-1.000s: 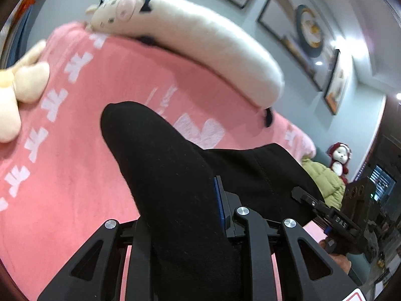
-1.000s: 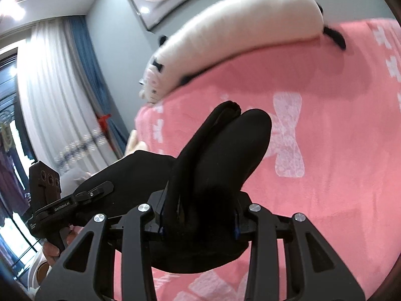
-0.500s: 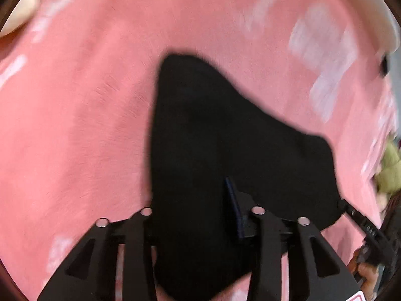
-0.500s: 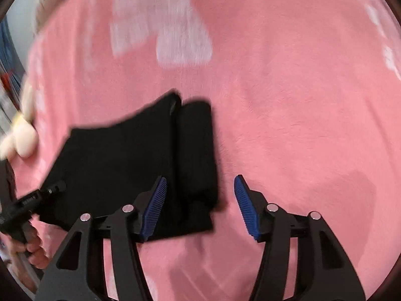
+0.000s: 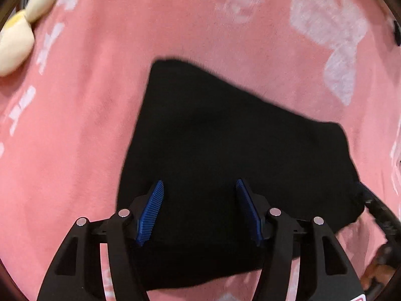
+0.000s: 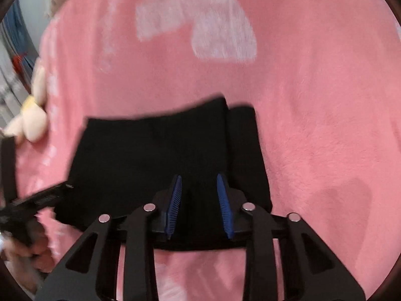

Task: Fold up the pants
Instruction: 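Lower the bundle onto the blanket and open both tools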

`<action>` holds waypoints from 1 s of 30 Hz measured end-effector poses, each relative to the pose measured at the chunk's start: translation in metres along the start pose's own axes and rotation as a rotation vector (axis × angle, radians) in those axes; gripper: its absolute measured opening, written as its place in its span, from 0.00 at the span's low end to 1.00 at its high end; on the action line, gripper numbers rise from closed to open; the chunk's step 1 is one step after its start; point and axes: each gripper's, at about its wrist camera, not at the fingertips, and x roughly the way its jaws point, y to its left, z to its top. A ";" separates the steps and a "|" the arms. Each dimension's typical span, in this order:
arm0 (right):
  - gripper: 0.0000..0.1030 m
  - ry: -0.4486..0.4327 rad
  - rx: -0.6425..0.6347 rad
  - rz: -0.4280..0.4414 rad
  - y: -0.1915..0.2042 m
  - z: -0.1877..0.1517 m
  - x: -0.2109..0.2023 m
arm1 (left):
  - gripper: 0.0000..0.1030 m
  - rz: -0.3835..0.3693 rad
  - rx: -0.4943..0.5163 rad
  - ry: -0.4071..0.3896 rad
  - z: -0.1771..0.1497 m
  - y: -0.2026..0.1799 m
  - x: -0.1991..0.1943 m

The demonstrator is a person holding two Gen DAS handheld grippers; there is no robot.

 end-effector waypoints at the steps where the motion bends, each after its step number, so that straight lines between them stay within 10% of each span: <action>1: 0.29 -0.009 -0.021 -0.009 0.003 -0.003 -0.006 | 0.58 0.012 0.007 -0.028 0.000 -0.002 -0.009; 4: 0.30 0.126 -0.047 -0.113 -0.008 -0.029 0.029 | 0.58 0.032 0.032 -0.037 -0.005 -0.008 -0.016; 10: 0.33 0.006 0.004 -0.080 0.002 -0.028 -0.014 | 0.57 0.031 0.035 -0.030 -0.021 -0.008 -0.039; 14: 0.37 0.074 0.133 -0.099 -0.025 -0.025 0.006 | 0.57 0.042 0.029 -0.031 -0.032 -0.004 -0.064; 17: 0.64 0.103 0.230 -0.083 -0.038 -0.015 0.023 | 0.57 0.049 0.032 -0.024 -0.039 -0.004 -0.073; 23: 0.29 0.129 0.210 -0.013 -0.026 -0.023 0.021 | 0.58 0.052 0.028 -0.003 -0.043 0.006 -0.078; 30: 0.43 0.107 0.180 -0.066 -0.027 -0.047 0.012 | 0.58 0.055 0.018 0.038 -0.051 0.014 -0.065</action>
